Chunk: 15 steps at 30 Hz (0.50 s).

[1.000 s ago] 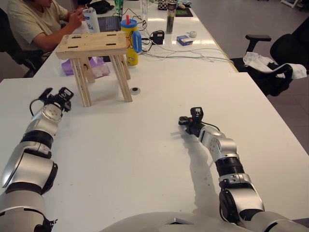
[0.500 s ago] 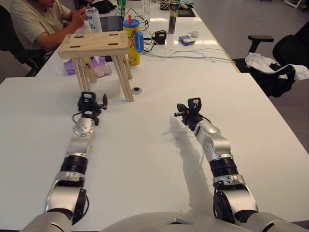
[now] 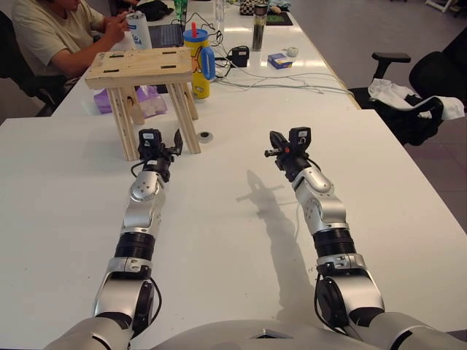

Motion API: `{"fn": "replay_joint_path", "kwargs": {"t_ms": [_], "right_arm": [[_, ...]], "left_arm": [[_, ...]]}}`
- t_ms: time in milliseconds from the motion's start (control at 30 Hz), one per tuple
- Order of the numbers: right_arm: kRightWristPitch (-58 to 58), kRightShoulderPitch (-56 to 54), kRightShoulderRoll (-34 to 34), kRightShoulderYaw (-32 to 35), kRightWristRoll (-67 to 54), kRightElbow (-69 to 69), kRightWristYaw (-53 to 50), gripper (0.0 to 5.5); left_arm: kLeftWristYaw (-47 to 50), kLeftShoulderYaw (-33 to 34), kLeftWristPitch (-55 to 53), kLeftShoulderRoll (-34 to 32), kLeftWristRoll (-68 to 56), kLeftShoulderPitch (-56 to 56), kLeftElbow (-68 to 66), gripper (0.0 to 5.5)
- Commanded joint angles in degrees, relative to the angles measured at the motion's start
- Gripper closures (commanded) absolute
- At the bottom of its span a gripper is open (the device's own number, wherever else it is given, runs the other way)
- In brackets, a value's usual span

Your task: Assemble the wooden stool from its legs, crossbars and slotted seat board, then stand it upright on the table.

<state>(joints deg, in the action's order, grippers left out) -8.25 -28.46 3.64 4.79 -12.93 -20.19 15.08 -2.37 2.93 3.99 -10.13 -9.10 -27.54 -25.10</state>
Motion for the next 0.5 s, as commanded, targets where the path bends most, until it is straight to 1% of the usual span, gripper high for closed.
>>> {"fn": "replay_joint_path", "kwargs": {"t_ms": [33, 300, 500], "right_arm": [[-0.9, 1.1, 0.7, 2.0, -0.8, 2.7, -1.6, 5.5], [-3.6, 2.1, 0.9, 1.8, -0.4, 6.6, -2.0, 5.5], [-2.0, 3.7, -0.3, 1.7, 1.2, 6.2, -5.1, 5.5]], "left_arm": [[-0.2, 0.3, 1.4, 1.1, 1.4, -3.4, -2.5, 1.6], [0.6, 0.3, 2.7, 2.4, 3.4, -4.1, -2.4, 1.6], [1.6, 0.0, 7.6, 3.1, 6.1, -5.6, -6.1, 1.6]]}}
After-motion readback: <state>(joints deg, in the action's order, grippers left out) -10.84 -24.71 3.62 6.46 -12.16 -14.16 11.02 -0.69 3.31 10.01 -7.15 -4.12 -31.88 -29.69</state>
